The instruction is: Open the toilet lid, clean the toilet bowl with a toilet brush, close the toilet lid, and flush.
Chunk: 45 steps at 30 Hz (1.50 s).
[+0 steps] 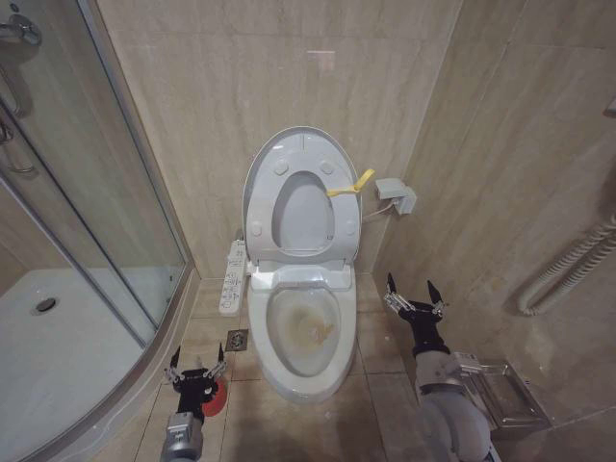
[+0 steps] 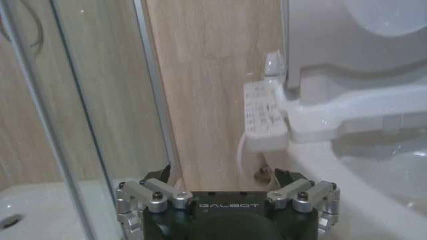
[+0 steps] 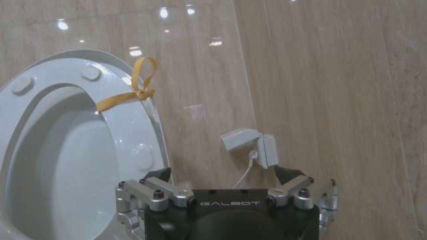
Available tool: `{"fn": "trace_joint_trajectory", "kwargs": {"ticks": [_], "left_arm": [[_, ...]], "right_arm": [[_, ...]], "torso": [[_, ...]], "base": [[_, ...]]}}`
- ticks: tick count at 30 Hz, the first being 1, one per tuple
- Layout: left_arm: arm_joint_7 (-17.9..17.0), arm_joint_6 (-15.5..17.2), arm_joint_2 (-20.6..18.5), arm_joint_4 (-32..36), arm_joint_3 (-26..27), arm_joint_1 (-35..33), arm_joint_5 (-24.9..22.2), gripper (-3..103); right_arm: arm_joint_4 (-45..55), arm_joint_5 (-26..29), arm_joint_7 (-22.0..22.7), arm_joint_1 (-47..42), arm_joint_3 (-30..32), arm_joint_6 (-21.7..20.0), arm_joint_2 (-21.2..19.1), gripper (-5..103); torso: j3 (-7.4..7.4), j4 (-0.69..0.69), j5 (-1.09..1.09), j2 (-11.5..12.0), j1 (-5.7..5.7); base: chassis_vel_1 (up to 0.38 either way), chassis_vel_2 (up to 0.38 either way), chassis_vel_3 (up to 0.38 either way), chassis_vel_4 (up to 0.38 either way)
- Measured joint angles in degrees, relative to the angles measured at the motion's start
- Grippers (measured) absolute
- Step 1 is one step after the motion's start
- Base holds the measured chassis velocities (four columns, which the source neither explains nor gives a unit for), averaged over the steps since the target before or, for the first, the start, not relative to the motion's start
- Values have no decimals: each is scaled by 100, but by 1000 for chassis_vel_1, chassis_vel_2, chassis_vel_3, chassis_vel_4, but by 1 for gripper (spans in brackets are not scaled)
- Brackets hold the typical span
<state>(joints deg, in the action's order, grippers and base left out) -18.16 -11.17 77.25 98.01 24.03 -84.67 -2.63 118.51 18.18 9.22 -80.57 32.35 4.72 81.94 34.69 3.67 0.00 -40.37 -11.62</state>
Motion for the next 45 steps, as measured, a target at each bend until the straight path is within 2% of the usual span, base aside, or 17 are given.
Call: {"fn": "trace_joint_trajectory", "kwargs": {"ticks": [2, 3, 6, 9, 13, 18, 22, 24, 35, 36, 43, 44, 45], "left_arm": [[71, -316, -5, -472, 5, 165, -52, 100], [71, -316, -5, -472, 5, 165, -52, 100], [188, -705, -19, -1112, 16, 394, -77, 100], [244, -878, -19, -1489, 21, 531, -82, 100], [389, -1001, -26, -2048, 15, 781, -111, 100], [560, -1056, -50, -2430, 9, 986, -199, 100], [786, -1147, -75, -2804, 0, 1175, -293, 100], [980, -1295, -80, -3064, 4, 1299, -318, 100], [1345, -1523, -87, -3487, 72, 1528, -296, 97], [1375, -1544, -99, -3537, 81, 1570, -290, 74], [1463, -1661, -115, -3771, 135, 1757, -187, 74], [1490, -1682, -113, -3805, 141, 1780, -178, 46], [1521, -1703, -105, -3830, 152, 1795, -172, 46]], "right_arm": [[0, 0, 0, 0, 0, 0, 0, 100], [0, 0, 0, 0, 0, 0, 0, 100], [0, 0, 0, 0, 0, 0, 0, 100], [0, 0, 0, 0, 0, 0, 0, 100], [0, 0, 0, 0, 0, 0, 0, 100], [0, 0, 1, 0, 1, 0, 0, 100], [0, 0, 0, 0, 0, 0, 0, 100], [0, 0, 0, 0, 0, 0, 0, 100], [0, 0, 0, 0, 0, 0, 0, 100], [0, 0, 0, 0, 0, 0, 0, 100], [0, 0, 0, 0, 0, 0, 0, 100], [0, 0, 0, 0, 0, 0, 0, 100], [0, 0, 0, 0, 0, 0, 0, 100]], "torso": [[0, 2, 0, 0, 0], [0, 2, 0, 0, 0], [0, 1, 0, 0, 0], [0, 0, -1, 0, 0], [0, 0, -1, 0, 0], [0, 0, -1, 0, -1], [0, 0, -1, 0, -1], [0, 1, -1, 0, -1], [0, 0, 0, 0, -1], [0, 0, 0, 1, -1], [0, 1, 0, 0, -1], [0, 0, 0, 1, -1], [0, 0, 0, 1, -1]], "base": [[0, 0, 0, 0], [0, 0, 0, 0], [0, 0, 0, 0], [0, 0, 0, 0], [0, 0, 0, 0], [0, 0, 0, 0], [0, 0, 0, 0], [0, 0, 0, 0], [0, 0, 0, 0], [0, 0, 0, 0], [0, 0, 0, 0], [0, 0, 0, 0], [0, 0, 0, 0]]}}
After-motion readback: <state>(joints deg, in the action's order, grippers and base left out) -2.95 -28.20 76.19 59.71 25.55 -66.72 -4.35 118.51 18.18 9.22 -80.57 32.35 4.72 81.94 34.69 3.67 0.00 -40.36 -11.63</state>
